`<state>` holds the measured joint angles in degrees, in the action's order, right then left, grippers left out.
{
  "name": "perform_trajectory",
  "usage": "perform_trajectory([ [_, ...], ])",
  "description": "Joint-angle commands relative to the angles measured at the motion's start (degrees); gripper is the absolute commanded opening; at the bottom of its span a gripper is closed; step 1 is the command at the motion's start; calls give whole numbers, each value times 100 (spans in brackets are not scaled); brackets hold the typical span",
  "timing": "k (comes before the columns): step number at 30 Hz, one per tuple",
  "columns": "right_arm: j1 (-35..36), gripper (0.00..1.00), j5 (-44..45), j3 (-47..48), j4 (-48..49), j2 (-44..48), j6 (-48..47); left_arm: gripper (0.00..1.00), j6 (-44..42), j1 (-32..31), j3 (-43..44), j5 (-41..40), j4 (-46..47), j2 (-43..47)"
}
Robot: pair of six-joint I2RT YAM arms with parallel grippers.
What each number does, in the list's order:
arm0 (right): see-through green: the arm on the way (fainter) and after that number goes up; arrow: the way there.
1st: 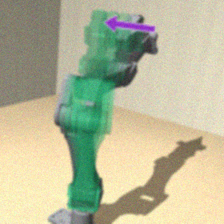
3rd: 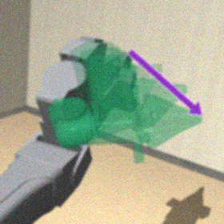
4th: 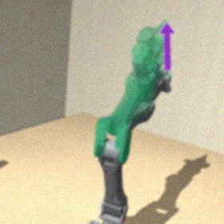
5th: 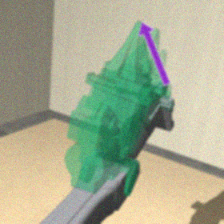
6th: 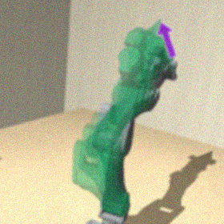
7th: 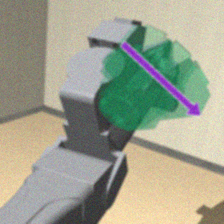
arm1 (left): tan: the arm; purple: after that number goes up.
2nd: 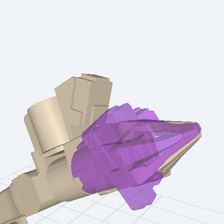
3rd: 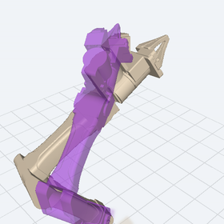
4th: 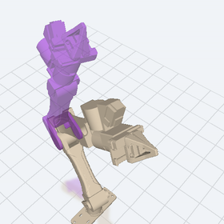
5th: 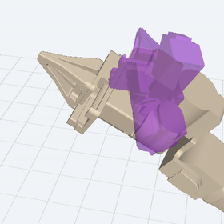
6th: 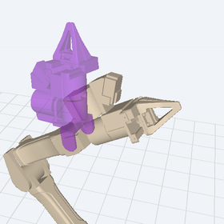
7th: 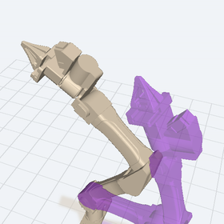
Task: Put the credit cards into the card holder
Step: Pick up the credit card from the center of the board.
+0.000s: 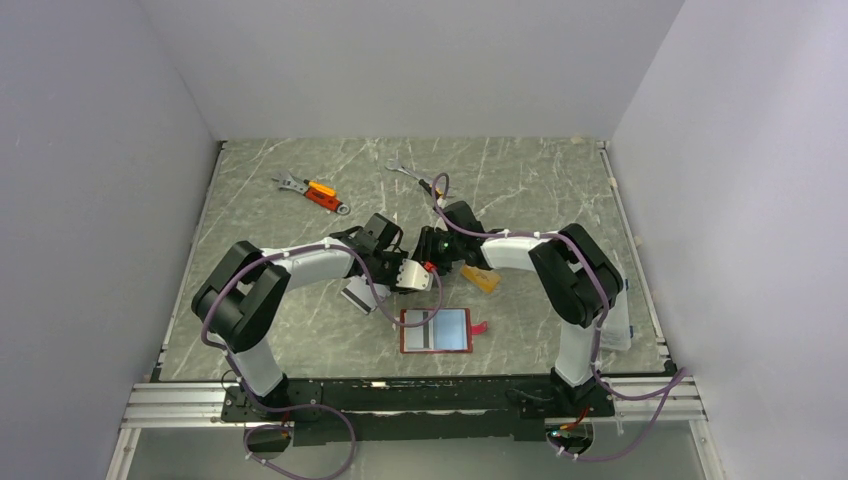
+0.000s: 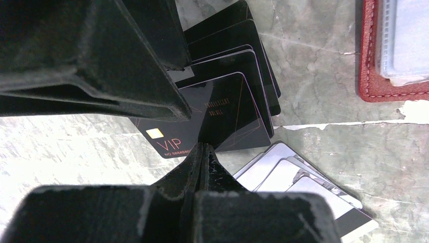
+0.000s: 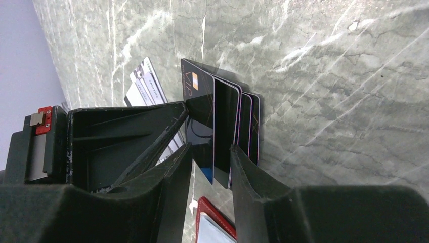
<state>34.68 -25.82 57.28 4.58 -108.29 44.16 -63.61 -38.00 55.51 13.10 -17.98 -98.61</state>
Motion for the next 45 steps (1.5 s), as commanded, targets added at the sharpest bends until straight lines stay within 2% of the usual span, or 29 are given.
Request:
perform_trajectory([
  [1, 101, 36, -58, 186, 147, -53, 44, 0, 28, -12, -47, 251, -453, -139],
  [16, 182, 30, -16, 137, 184, -180, 69, 0, 45, -20, 519, 489, -1271, -468],
  [21, 223, 29, -68, 213, 176, -215, 78, 0, 15, -22, 571, 467, -1345, -564],
  [27, 282, 23, -103, 283, 148, -229, 94, 0, 7, -52, 519, 476, -1378, -559],
  [30, 302, 29, 91, 217, 16, -119, 58, 0, 34, -62, 432, 471, -1299, -492],
  [33, 304, 30, 169, 116, 14, -6, 51, 0, 64, -78, 385, 462, -1255, -440],
  [45, 384, 22, 45, 46, 224, -139, 208, 0, 149, -254, 725, 321, -1427, -603],
])
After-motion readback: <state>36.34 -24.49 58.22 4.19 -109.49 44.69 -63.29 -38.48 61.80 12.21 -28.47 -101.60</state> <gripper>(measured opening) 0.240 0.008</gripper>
